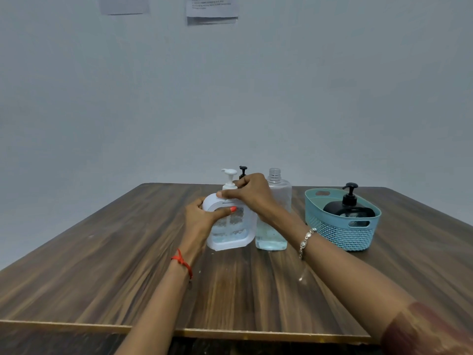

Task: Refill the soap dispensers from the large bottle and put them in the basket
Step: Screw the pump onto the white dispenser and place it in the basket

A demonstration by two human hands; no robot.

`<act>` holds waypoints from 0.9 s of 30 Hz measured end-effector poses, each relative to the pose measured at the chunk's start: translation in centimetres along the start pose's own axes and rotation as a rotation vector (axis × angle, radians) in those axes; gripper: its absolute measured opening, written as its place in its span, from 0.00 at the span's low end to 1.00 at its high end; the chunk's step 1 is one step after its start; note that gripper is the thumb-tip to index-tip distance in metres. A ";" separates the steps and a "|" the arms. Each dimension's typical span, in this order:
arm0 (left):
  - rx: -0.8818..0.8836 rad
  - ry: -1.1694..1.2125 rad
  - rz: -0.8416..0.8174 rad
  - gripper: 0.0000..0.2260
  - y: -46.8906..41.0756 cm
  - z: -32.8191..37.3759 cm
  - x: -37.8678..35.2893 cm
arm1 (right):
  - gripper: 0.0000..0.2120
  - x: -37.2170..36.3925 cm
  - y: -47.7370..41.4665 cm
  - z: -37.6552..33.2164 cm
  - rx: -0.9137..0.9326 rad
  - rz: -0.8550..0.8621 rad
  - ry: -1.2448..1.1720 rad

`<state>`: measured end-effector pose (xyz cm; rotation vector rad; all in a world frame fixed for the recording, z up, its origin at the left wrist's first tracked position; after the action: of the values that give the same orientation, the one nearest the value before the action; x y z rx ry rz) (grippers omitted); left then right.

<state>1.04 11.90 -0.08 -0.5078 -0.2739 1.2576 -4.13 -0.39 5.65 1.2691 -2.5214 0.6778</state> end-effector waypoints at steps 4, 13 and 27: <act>0.002 0.010 0.010 0.15 0.2 -0.1 -0.3 | 0.16 -0.2 0.4 0.1 0.021 0.125 -0.026; 0.019 0.033 -0.006 0.14 0.1 -0.2 0.0 | 0.10 -0.4 -0.2 0.1 0.069 -0.087 0.000; 0.049 0.036 -0.030 0.16 0.3 0.0 -0.4 | 0.10 0.4 0.1 -0.1 0.075 -0.184 -0.136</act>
<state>0.66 11.54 -0.17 -0.4827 -0.2189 1.2221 -4.47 -0.53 5.84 1.6008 -2.4616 0.6696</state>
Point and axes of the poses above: each hand's wrist, its own y-axis away from the middle knuckle, its own x-axis out of the back of the hand, z = x × y, the point moved 6 cm from there along -y, towards the middle knuckle, and after that the axes turned 11 degrees about -x, right-handed, at the moved point
